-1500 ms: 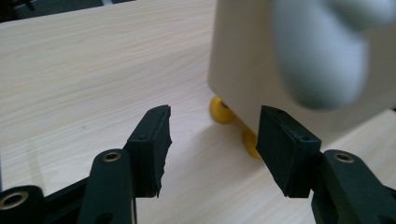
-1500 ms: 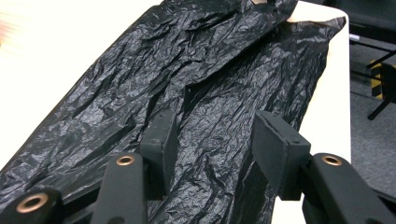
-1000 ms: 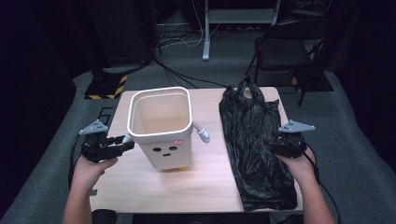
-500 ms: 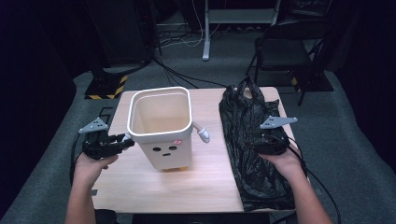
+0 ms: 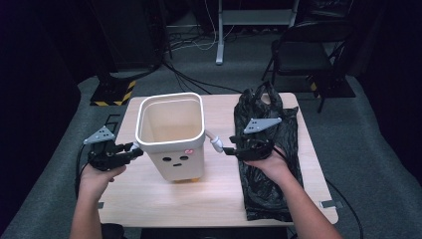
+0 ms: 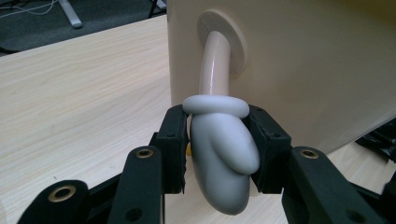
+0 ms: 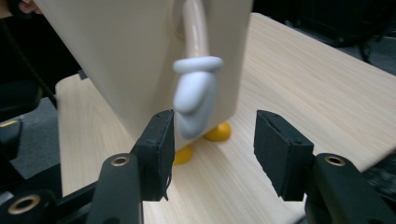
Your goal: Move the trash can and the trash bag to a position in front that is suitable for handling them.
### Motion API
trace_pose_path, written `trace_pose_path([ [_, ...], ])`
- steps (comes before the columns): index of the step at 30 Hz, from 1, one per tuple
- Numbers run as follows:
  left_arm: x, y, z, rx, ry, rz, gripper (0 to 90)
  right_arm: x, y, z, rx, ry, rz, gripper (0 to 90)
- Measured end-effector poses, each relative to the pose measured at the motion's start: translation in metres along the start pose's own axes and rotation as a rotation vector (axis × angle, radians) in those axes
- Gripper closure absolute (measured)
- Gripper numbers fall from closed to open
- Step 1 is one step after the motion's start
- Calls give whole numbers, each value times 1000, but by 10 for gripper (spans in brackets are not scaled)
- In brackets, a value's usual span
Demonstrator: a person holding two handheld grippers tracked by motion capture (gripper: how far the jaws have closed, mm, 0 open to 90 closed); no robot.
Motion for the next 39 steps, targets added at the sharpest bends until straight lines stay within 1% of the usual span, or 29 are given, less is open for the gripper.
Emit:
trace_pose_path([
  [1,0,0,0,0,0,0,619,0,0,0,0,0,0,475],
  [2,0,0,0,4,2,-2,619,6,-1,4,-9,-20,5,471],
  [3,0,0,0,4,2,-2,619,6,-1,4,-9,-20,5,471],
  [5,0,0,0,3,3,-5,619,13,-1,7,-22,-20,10,462],
  [8,0,0,0,1,3,-8,619,22,-2,8,-17,-23,15,464],
  [9,0,0,0,-5,4,-10,619,26,-2,9,-14,-25,19,480],
  [10,0,0,0,-2,3,-15,620,30,-2,10,-19,-20,22,526],
  [11,0,0,0,-2,3,-15,620,30,-2,10,-19,-20,22,526],
  [12,1,0,0,-13,3,-22,620,33,-3,13,-18,-16,16,580],
  [13,1,0,0,-13,3,-22,620,33,-3,13,-18,-16,16,580],
  [14,1,-1,1,-9,1,-25,622,34,-7,15,-19,5,-7,637],
  [17,2,-1,1,-18,-1,-28,623,34,-9,17,-13,15,-14,651],
  [18,1,-1,-1,-14,0,-26,624,33,-7,18,-25,36,-16,655],
  [19,1,-1,-1,-14,0,-26,624,33,-7,18,-25,36,-16,655],
  [20,1,-2,-2,-12,-7,-24,624,30,-7,21,3,24,-26,657],
  [23,1,-3,-4,-16,-6,-24,626,27,-7,24,0,24,-41,657],
  [24,1,-4,-6,-18,-5,-27,626,22,-6,26,-22,38,-53,658],
  [27,2,-7,-11,-12,5,-32,626,18,-5,26,-33,46,-56,657],
  [28,3,-10,-15,-11,8,-36,626,14,-2,26,-34,50,-54,658],
  [29,3,-10,-15,-11,8,-36,626,14,-2,26,-34,50,-54,658],
  [30,5,-13,-21,-9,16,-41,626,8,1,24,-25,51,-63,659],
  [31,5,-13,-21,-9,16,-41,626,8,1,24,-25,51,-63,659],
  [33,7,-15,-25,-2,22,-41,626,3,3,23,-17,56,-76,661],
  [34,9,-17,-31,7,29,-38,626,-4,5,22,-13,64,-83,662],
  [35,9,-17,-31,7,29,-38,625,-4,5,22,-13,64,-83,662],
  [36,12,-20,-37,22,44,-39,625,-11,7,21,-9,73,-89,664],
  [37,12,-20,-37,22,44,-39,625,-11,7,21,-9,73,-89,664],
  [38,15,-21,-42,26,57,-39,625,-18,8,19,-7,80,-95,665],
  [39,15,-21,-42,26,57,-39,625,-18,8,19,-7,80,-95,665],
])
Point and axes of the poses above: each handheld gripper's, and its own axes: x roughly forward along the jaws, y roughly out of its underside, z roughly to its left, the point moved 10 cm from there along x, roughly forward along the jaws, and after that the axes turned 10 degrees about x, right-handed, at the moved point
